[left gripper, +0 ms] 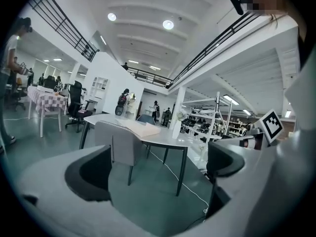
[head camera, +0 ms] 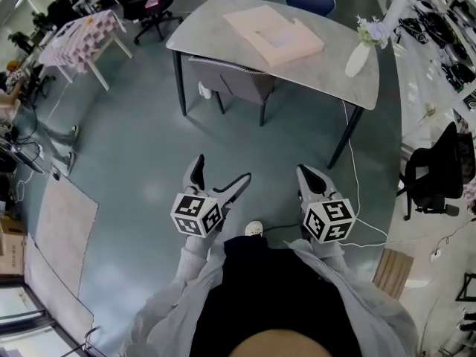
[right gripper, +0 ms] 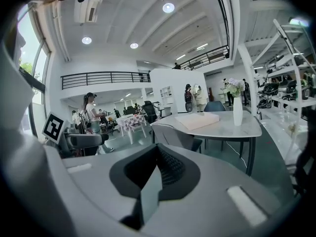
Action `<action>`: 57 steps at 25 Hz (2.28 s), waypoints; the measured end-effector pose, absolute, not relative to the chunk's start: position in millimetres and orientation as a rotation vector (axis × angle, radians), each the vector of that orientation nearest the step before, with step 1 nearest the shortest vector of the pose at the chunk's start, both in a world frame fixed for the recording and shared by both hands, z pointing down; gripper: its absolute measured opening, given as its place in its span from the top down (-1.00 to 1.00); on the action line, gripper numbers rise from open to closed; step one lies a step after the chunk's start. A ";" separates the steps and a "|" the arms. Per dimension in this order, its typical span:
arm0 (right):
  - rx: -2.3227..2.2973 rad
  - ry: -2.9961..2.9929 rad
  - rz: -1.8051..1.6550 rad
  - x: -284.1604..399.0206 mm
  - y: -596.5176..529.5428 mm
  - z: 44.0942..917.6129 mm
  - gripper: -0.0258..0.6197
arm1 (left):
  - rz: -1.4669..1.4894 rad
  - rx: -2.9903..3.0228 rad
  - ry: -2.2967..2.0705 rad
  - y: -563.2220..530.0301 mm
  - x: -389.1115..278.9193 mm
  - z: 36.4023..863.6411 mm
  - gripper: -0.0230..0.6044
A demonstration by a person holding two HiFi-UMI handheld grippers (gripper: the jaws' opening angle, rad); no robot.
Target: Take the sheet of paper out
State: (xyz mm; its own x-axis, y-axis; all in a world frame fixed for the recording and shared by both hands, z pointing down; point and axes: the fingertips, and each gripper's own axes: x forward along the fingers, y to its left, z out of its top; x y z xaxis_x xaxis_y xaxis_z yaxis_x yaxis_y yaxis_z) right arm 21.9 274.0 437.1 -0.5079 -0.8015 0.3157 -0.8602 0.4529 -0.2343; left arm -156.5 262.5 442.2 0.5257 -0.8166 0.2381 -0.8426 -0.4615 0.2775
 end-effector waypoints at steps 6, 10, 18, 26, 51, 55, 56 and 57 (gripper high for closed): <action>1.477 -2.517 0.552 15.1 252.6 440.9 0.89 | 0.129 2.433 -1.345 245.6 -165.9 446.0 -0.98; 1.477 -2.501 0.561 16.6 247.5 443.9 0.89 | 0.145 2.438 -1.327 246.2 -165.2 447.9 -0.95; 1.448 -2.518 0.563 6.6 241.9 444.4 0.89 | 0.129 2.426 -1.323 239.5 -166.5 447.6 -0.94; 1.440 -2.547 0.540 5.0 215.2 442.3 0.89 | 0.119 2.469 -1.299 214.0 -157.4 440.8 -0.94; 1.412 -2.568 0.575 43.6 21.1 439.1 0.89 | 0.093 2.434 -1.351 16.6 -128.4 430.4 -0.94; 1.429 -2.573 0.581 53.3 -6.8 438.8 0.89 | 0.091 2.415 -1.369 -10.5 -129.0 433.3 -0.94; 1.434 -2.572 0.581 56.3 -13.8 439.0 0.89 | 0.088 2.411 -1.373 -17.3 -129.0 433.6 -0.94; 1.440 -2.572 0.580 59.7 -20.9 439.3 0.89 | 0.087 2.411 -1.376 -24.2 -128.2 433.3 -0.94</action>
State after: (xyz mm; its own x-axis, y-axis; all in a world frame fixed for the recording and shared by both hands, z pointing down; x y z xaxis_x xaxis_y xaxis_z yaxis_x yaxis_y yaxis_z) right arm 59.7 -20.9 439.3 -0.5332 -0.7904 0.3017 -0.8434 0.4684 -0.2634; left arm -128.2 -24.2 433.3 0.5231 -0.8209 0.2290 -0.8432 -0.4593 0.2795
